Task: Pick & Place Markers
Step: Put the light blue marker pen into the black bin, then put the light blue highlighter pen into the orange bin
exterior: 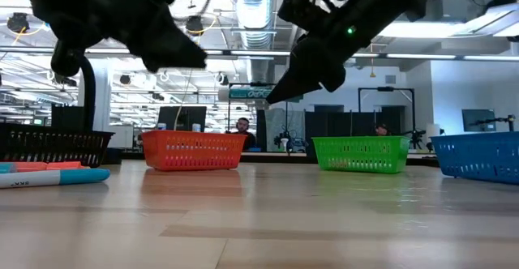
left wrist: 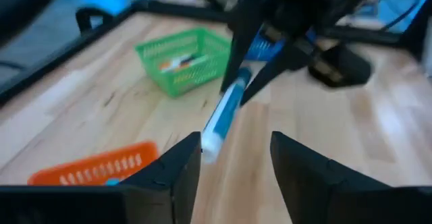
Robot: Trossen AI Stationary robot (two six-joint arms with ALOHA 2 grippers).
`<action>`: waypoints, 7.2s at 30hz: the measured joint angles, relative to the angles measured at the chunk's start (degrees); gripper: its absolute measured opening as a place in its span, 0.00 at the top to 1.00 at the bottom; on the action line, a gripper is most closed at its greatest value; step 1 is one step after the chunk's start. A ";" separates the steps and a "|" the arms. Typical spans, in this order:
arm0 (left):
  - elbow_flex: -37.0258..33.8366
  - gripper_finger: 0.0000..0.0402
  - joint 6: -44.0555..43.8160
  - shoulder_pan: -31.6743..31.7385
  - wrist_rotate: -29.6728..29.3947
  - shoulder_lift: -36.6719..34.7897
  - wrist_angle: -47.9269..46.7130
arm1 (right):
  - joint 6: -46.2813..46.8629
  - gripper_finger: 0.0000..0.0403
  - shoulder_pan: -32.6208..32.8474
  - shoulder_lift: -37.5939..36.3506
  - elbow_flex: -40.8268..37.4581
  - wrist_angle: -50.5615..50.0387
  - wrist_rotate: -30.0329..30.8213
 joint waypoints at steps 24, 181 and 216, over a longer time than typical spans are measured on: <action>0.00 0.55 19.06 3.11 9.88 15.60 20.99 | 0.27 0.84 0.02 0.09 0.00 5.29 -6.23; 15.98 0.67 -30.23 -10.01 7.08 11.01 -67.08 | 10.66 0.39 -0.68 0.13 -0.02 1.91 -10.70; 22.53 0.67 -63.32 -30.93 32.04 23.01 -65.15 | 9.41 0.39 -2.89 0.11 -0.02 3.05 -10.86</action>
